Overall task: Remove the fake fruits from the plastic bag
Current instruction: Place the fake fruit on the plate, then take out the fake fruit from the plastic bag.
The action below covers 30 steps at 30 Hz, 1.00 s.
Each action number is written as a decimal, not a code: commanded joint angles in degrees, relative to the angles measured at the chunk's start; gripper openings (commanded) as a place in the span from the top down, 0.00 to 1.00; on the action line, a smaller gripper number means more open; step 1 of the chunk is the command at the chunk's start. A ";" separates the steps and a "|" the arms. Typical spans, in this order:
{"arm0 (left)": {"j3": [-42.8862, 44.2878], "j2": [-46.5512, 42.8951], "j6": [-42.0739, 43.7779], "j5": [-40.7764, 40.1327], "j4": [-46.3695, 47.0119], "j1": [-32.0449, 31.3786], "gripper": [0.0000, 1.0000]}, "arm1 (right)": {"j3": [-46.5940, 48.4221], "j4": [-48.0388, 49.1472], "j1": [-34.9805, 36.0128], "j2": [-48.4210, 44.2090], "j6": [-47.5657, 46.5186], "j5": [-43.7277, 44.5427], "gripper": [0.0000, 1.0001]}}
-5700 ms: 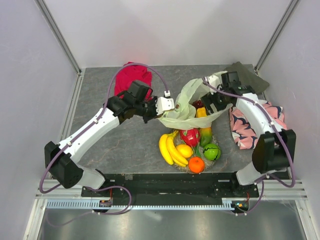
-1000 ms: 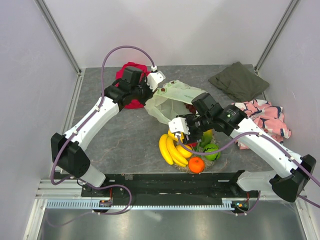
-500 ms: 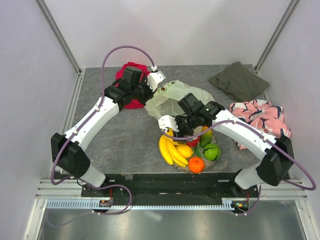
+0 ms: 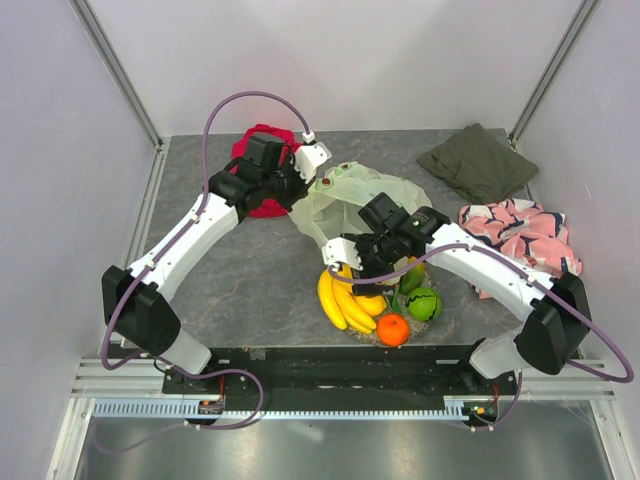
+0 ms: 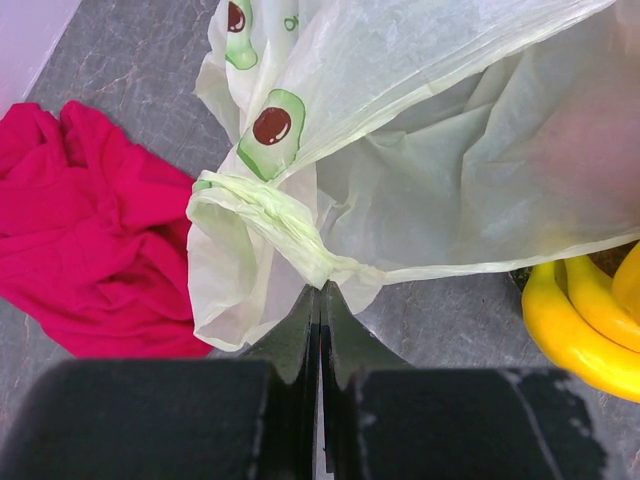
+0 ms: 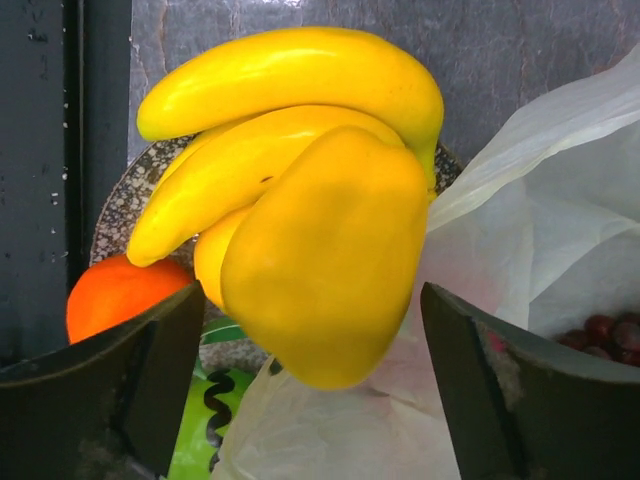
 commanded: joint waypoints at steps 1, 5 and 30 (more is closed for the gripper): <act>1.99 -0.53 -1.94 2.15 1.53 0.14 0.99 | 1.70 -0.65 0.00 -2.60 1.00 1.90 0.02; 2.52 -0.10 -2.29 3.46 1.44 0.14 0.98 | 8.10 -0.82 -2.55 -3.04 2.58 2.08 0.02; 12.80 4.56 -8.01 7.77 3.20 -0.30 0.98 | 24.99 17.81 -17.13 26.40 27.81 27.12 0.22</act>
